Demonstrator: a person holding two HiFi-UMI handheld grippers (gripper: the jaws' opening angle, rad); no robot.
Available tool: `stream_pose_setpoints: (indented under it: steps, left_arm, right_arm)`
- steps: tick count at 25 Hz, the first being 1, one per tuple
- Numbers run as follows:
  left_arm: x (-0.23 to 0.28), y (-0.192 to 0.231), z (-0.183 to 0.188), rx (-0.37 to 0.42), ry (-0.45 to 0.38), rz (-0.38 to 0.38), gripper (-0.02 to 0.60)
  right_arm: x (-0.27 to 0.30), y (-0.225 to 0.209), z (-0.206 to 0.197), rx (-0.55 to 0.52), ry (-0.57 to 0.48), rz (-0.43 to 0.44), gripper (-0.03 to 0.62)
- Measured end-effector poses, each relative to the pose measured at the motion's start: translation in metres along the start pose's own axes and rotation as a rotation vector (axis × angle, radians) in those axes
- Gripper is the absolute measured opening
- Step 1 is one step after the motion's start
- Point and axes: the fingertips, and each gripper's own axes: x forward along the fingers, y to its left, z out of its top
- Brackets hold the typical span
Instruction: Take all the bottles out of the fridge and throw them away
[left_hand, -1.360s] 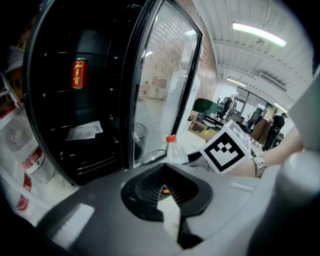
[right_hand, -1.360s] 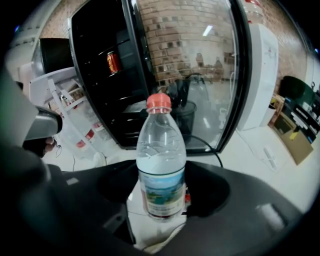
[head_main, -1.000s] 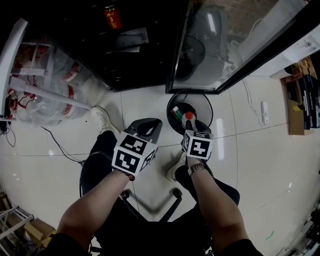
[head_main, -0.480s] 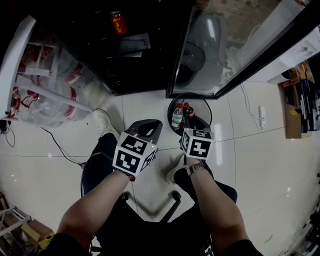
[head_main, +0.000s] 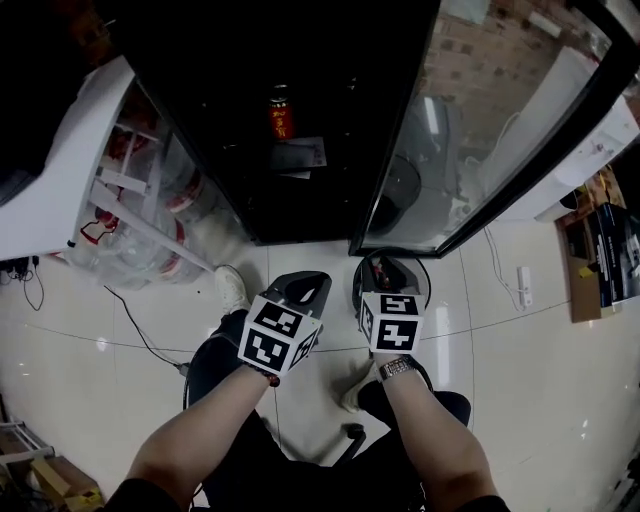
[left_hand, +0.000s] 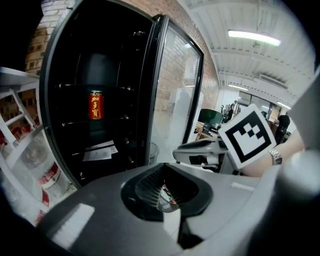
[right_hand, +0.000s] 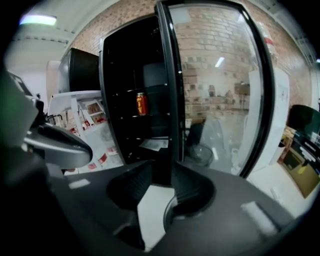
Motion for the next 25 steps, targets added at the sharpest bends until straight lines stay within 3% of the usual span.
stream_pose_setpoints:
  steps: [7,16,25]
  left_arm:
    - [-0.036,0.038,0.035,0.004,-0.076,0.062,0.005]
    - [-0.075,0.105,0.084,0.003,-0.165,0.154,0.003]
    - [-0.075,0.172,0.101,-0.022,-0.173,0.191,0.005]
  right_arm:
    - [0.004,0.049,0.078,-0.066,-0.116,0.081,0.182]
    - [0.039,0.092,0.154,-0.130,-0.170,0.137,0.234]
    - [0.105,0.119,0.209,-0.160,-0.169,0.156,0.300]
